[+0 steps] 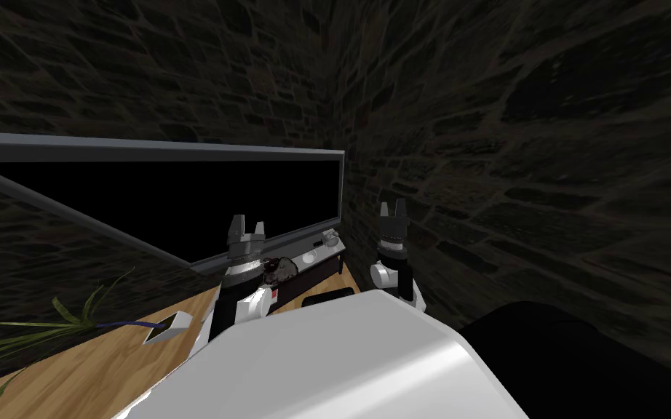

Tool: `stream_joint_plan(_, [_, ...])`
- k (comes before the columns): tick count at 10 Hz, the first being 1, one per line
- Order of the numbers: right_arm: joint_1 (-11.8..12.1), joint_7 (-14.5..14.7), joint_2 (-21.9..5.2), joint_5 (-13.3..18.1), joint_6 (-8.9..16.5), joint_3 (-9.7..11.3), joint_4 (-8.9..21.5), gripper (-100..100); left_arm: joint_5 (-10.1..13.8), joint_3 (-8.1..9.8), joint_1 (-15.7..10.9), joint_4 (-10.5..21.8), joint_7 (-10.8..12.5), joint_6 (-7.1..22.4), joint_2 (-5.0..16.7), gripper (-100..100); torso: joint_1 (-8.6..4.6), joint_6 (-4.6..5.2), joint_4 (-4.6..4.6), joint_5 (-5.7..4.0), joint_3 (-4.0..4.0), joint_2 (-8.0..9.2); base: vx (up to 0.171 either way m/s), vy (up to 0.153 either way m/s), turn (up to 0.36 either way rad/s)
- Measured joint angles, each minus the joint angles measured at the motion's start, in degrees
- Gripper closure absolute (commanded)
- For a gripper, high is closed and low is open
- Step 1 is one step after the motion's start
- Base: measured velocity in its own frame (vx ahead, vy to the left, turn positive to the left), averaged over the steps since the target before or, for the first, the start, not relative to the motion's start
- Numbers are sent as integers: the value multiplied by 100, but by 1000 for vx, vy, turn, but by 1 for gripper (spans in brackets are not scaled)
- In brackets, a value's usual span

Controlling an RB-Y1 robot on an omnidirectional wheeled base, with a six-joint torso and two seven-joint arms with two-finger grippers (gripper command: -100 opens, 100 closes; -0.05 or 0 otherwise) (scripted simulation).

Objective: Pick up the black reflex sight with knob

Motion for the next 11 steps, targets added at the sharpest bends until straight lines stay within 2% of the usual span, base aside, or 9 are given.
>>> stream_joint_plan(4, [-1, 0, 0, 0, 0, 0, 0, 0, 221, 22, -184, 331, 24, 51, 546, -100, -2, 1, 2, 0, 5, 10, -27, -10, -63])
stream_joint_plan(6, [-1, 0, 0, 0, 0, 0, 0, 0, 426, 53, -372, 684, 51, 96, 809, -100, -1, 1, 2, 0, 7, 12, -36, -9, -87])
stream_joint_plan(9, [-1, 0, 0, 0, 0, 0, 0, 0, 791, 53, -779, 1235, 67, 309, 1057, -100, -3, 2, 3, -1, 6, 11, -32, -10, -101])
stream_joint_plan(11, [0, 0, 0, 0, 0, 0, 0, 0, 963, 69, -909, 1540, 97, 350, 1153, -100, -1, 1, 2, 0, 4, 7, -26, -10, -103])
